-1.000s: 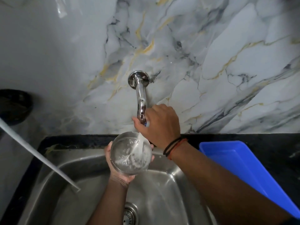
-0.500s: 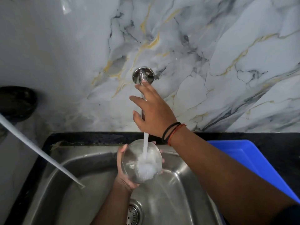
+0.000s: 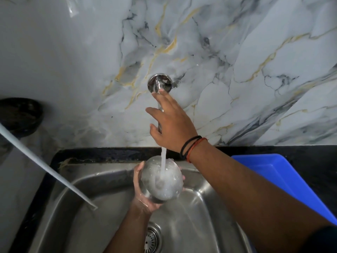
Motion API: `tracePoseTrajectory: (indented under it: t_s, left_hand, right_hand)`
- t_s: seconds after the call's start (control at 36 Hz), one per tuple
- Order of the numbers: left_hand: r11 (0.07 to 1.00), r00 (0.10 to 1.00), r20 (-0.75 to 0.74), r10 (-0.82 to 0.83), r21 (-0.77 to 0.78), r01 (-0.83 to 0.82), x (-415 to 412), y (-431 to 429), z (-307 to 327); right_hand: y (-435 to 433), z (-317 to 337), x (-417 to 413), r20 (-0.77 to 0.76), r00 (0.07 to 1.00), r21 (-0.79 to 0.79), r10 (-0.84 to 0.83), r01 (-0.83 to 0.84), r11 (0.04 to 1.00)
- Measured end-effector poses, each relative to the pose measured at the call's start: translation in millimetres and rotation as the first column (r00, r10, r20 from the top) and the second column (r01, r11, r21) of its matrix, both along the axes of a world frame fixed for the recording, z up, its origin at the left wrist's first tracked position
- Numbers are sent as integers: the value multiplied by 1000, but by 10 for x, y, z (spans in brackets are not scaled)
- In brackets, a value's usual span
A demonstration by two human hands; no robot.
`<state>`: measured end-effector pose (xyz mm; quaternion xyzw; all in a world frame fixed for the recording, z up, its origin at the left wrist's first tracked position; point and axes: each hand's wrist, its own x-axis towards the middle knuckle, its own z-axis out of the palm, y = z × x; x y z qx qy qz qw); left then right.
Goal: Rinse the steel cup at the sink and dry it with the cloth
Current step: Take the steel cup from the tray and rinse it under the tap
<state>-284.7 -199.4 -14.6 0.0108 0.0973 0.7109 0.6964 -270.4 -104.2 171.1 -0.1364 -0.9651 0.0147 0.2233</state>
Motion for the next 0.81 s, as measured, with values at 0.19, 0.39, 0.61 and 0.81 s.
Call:
tracePoseTrajectory:
  t_s: [0.19,0.39,0.61,0.81]
  left_hand:
    - [806,939,-157,307,-481,-344,-29,-138,-173]
    - [944,976,94,198,-285,-164,-25,-89,44]
    - [949,992,-4,124,-291,-120,-57,-109,99]
    - [893,962,-264,-69,-447,-58,-140,-111,171]
  right_hand:
    - [-26,-23,-12,-39,999,-18,-20,20,1000]
    - [-31,-55,-21,-60,998,-17,-22,21,1000]
    - [-44,-89,-33,-109,994,-35,-22,18,999]
    - [-64,-175,-12,-160,987,-39,-21,15,999]
